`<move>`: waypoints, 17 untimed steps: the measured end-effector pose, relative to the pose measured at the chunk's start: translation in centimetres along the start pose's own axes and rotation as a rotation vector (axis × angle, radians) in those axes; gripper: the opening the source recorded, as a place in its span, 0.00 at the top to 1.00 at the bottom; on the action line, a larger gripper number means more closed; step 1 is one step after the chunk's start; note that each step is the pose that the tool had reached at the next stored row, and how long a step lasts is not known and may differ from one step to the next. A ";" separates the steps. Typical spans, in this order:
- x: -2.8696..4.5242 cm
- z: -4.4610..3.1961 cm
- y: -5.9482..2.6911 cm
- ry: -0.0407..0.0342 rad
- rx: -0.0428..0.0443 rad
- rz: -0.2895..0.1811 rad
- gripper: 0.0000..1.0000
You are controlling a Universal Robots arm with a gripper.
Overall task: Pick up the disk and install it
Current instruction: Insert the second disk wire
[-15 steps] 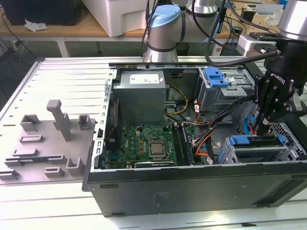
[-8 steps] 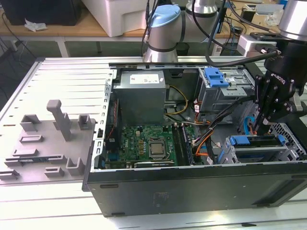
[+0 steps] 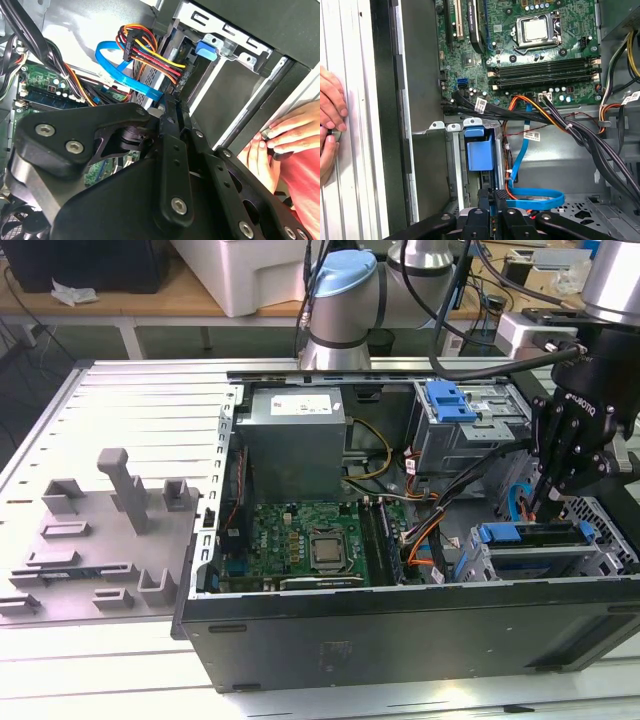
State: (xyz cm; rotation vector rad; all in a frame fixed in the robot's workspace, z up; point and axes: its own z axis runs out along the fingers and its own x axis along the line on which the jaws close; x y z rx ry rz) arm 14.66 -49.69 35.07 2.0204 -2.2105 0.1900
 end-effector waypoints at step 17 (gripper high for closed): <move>0.12 0.26 -0.01 -0.0020 0.0028 -0.015 0.84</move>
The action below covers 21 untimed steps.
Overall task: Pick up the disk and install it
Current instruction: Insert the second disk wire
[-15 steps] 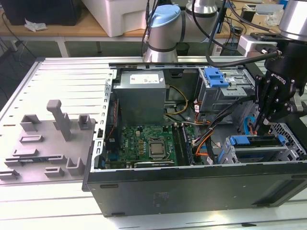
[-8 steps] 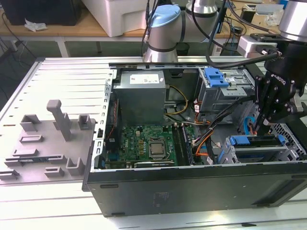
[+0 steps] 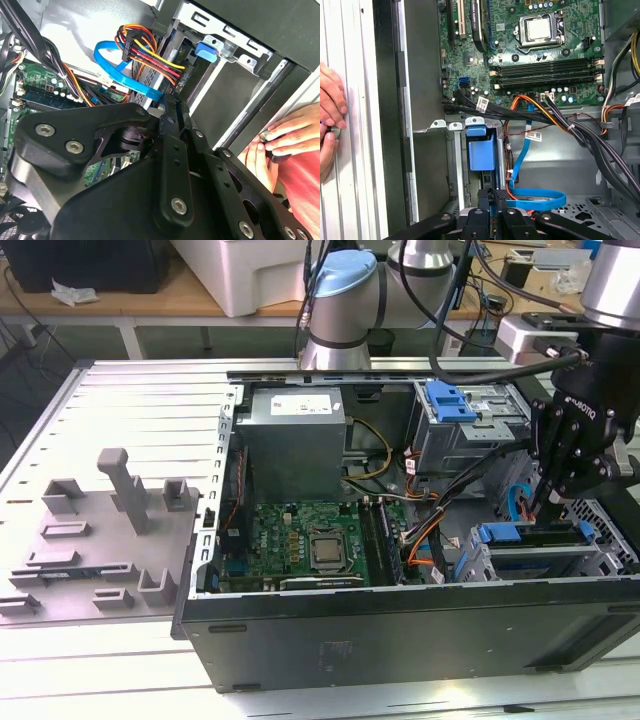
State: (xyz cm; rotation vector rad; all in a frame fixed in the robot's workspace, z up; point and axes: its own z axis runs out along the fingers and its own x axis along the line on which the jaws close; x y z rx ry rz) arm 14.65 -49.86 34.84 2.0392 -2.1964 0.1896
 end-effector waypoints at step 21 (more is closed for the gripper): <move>-0.08 0.51 0.00 -0.0062 0.0024 -0.015 0.84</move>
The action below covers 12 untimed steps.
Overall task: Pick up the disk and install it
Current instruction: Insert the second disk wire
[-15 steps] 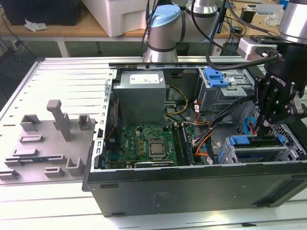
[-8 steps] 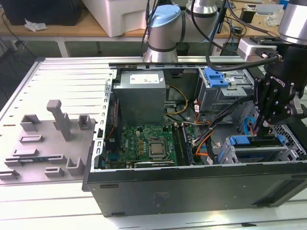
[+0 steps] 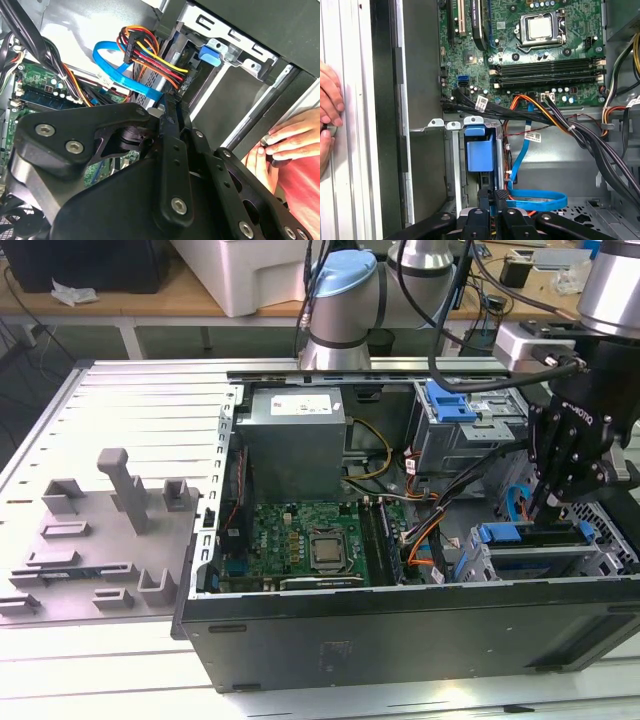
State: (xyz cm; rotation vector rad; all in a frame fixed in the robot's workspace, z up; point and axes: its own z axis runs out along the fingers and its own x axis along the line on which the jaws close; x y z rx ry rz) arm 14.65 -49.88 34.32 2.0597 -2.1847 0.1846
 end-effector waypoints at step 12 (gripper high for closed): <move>-0.05 0.31 0.00 -0.0054 0.0012 -0.008 0.84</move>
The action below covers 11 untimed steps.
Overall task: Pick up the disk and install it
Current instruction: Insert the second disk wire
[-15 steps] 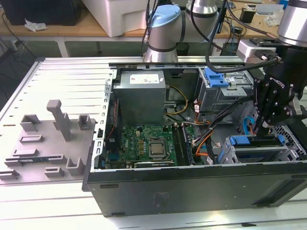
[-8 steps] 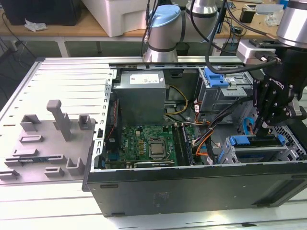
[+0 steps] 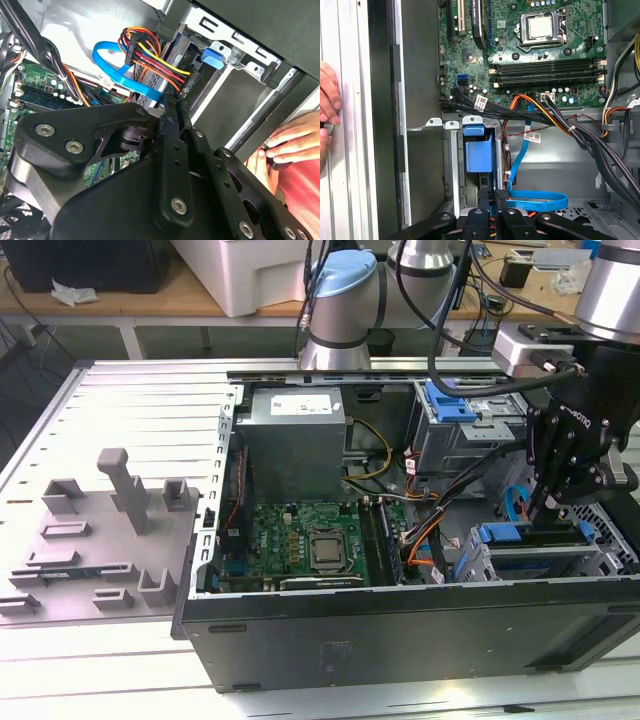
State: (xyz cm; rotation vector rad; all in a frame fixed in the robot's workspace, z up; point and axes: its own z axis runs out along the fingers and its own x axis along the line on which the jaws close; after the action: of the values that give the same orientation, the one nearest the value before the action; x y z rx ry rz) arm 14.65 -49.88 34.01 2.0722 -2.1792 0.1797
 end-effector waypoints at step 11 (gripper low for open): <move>0.18 0.21 -0.01 -0.0138 -0.0001 -0.003 0.84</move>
State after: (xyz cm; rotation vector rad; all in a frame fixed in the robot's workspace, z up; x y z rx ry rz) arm 14.65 -50.10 33.83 2.0830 -2.1834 0.1655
